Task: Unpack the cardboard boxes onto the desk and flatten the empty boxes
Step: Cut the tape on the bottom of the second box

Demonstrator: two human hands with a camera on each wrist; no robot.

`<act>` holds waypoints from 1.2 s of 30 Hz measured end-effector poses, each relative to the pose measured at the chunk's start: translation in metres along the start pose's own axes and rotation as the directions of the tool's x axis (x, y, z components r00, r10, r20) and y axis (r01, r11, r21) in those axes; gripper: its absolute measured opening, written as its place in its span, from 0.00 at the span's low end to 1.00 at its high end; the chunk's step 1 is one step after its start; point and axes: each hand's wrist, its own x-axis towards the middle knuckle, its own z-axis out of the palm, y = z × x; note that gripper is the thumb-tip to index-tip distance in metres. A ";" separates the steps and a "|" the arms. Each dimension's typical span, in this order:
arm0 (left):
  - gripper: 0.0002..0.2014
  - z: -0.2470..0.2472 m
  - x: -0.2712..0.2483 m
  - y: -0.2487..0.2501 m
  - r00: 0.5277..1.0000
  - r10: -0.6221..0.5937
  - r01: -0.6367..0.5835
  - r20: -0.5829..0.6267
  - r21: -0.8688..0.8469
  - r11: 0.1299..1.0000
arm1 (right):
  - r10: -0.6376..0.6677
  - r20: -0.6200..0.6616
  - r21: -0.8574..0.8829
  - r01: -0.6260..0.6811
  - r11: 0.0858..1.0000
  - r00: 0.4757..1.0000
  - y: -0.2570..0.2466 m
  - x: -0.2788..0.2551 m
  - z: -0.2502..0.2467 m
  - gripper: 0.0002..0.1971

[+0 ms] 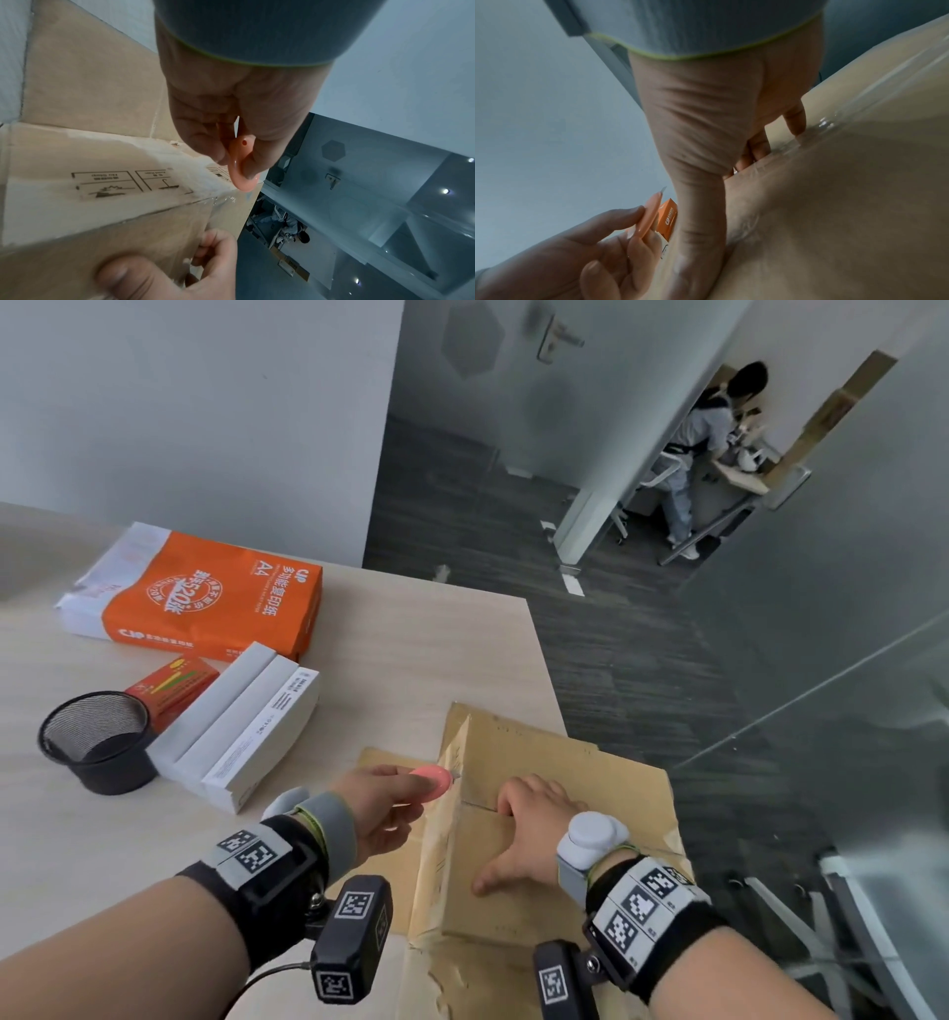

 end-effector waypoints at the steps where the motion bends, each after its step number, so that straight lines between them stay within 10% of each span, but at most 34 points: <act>1: 0.14 0.001 0.000 0.000 1.000 0.009 -0.010 0.001 0.016 1.000 | -0.001 0.011 -0.003 0.001 1.000 1.000 0.000 0.002 -0.002 0.40; 14: 0.12 0.016 0.001 0.014 0.976 0.187 -0.116 -0.114 0.457 0.882 | -0.021 0.088 0.007 0.020 1.000 0.996 0.003 0.010 0.001 0.36; 36: 0.10 0.011 0.004 0.008 0.999 -0.033 0.014 0.031 0.498 0.867 | -0.023 0.080 -0.002 0.023 1.000 0.997 0.003 0.006 -0.004 0.34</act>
